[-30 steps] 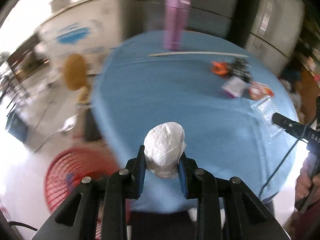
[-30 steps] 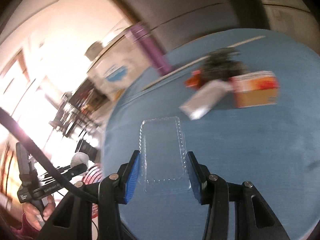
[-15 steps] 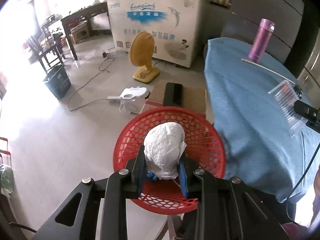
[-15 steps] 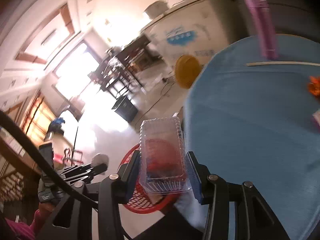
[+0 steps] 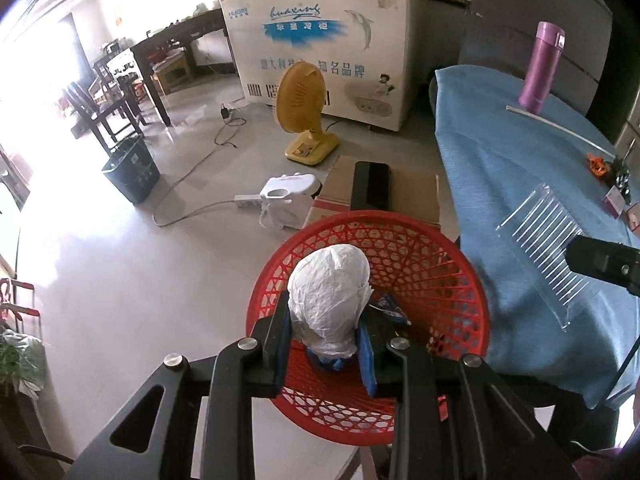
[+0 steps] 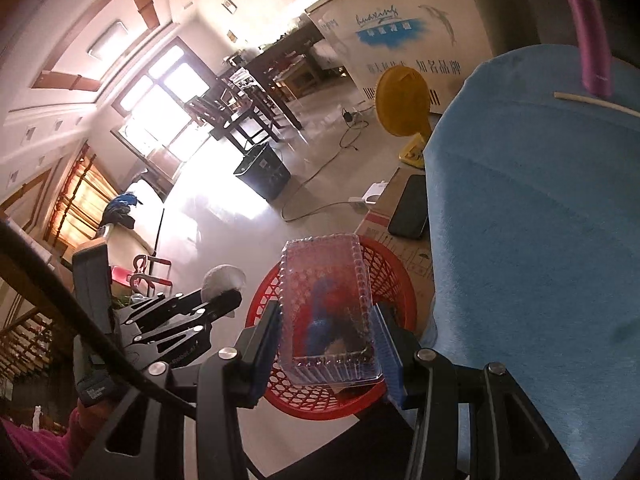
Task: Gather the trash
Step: 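Carry the tissue ball and clear tray over the red basket with both tools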
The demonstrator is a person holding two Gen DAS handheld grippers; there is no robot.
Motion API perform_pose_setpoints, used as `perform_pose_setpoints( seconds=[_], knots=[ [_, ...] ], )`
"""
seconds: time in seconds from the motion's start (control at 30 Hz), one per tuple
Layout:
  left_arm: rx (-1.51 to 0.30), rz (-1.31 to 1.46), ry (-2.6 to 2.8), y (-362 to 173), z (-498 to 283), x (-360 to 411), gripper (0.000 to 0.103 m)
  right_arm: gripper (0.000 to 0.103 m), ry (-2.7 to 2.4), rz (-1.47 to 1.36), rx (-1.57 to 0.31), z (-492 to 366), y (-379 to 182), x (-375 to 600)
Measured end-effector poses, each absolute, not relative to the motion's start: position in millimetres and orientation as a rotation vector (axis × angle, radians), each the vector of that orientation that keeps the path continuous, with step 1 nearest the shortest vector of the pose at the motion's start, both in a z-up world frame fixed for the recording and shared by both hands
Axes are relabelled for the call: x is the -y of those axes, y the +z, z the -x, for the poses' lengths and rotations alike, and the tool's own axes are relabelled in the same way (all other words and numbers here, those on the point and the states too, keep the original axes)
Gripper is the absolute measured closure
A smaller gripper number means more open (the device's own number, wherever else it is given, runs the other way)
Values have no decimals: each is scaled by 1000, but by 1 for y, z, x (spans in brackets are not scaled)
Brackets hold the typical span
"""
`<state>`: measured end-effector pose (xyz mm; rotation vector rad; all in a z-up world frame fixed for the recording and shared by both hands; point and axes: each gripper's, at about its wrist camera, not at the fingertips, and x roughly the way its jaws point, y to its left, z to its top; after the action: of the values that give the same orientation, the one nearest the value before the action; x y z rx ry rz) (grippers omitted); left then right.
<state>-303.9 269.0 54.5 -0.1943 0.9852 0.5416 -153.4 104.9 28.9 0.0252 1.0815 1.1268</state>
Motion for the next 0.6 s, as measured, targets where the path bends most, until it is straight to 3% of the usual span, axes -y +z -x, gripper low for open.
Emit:
perform_pose_setpoints(
  seconds=[0.6],
  knots=[
    [-1028, 172, 545, 36, 300, -276, 73, 54, 1099, -4, -1145, 162, 15, -129]
  ],
)
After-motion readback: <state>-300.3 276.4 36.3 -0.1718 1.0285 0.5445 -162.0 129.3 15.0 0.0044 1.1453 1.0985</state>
